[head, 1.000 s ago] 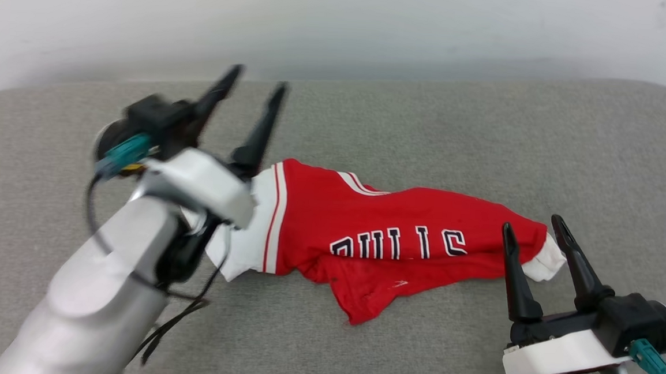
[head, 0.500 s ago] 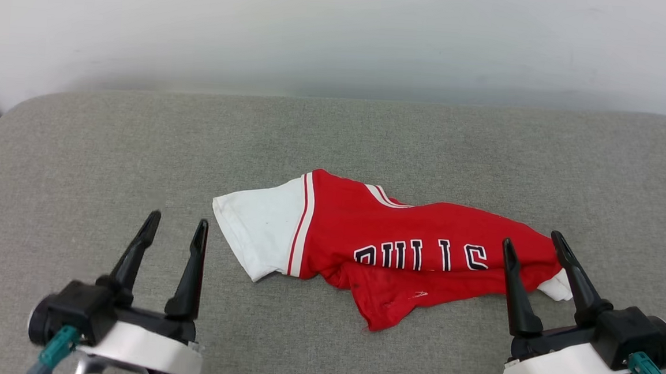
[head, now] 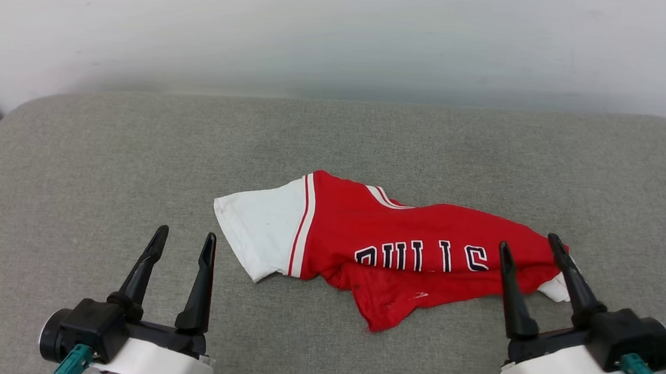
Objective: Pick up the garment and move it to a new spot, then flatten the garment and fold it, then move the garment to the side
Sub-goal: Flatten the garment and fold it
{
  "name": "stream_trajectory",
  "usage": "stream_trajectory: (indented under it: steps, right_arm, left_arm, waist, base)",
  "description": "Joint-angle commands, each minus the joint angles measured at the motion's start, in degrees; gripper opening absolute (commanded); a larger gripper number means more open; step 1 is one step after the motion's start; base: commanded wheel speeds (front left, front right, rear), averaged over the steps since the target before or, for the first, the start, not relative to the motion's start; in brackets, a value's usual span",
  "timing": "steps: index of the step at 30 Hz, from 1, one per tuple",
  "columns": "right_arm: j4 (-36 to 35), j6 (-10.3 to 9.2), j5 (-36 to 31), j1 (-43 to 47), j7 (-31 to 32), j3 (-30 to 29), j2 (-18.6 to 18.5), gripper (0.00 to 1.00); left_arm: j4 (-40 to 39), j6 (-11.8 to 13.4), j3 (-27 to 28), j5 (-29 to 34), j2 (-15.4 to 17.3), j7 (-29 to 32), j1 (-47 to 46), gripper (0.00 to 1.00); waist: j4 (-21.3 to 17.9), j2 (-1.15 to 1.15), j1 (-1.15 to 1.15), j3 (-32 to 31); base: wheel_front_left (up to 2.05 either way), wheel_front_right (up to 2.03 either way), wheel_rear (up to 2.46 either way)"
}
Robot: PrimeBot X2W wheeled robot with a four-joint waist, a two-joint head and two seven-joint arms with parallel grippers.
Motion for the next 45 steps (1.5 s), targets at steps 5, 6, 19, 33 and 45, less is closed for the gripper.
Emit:
stream_trajectory:
  steps: [5,6,19,33,45]
  right_arm:
    - [3.79,-0.04,-1.05,-1.40,1.93,6.69,-0.52,1.00]
    - [4.07,-0.03,-0.01,-2.13,4.13,8.71,-1.83,1.00]
    - [2.00,-0.03,20.21,-17.59,51.16,29.64,-16.87,1.00]
    - [17.19,-0.02,19.99,-24.82,60.92,38.32,-18.18,1.00]
    - [18.05,0.04,26.70,-20.72,58.99,42.99,-22.14,0.00]
  left_arm:
    - [0.42,-0.63,0.68,0.76,-1.06,-0.15,-0.13,1.00]
    - [0.49,-0.68,0.81,0.69,-1.20,-0.15,-0.11,1.00]
    - [1.17,-0.79,-1.26,-0.13,-1.26,-0.15,-2.99,1.00]
    - [2.50,-0.81,-2.26,-0.84,-2.16,-0.15,-4.47,1.00]
    - [3.09,-0.81,-1.26,-0.30,-2.03,-0.15,-3.28,1.00]
  waist:
    - [0.69,0.00,0.00,0.78]
    - [0.86,0.00,0.00,0.97]
    - [5.08,0.00,0.00,5.26]
    - [12.63,0.00,0.00,7.94]
    - [8.88,0.00,0.00,5.30]
  base:
    - [0.00,0.00,0.00]
    - [0.00,0.00,0.00]
    - [0.00,0.00,0.00]
    - [0.00,0.00,0.00]
    - [0.00,0.00,0.00]
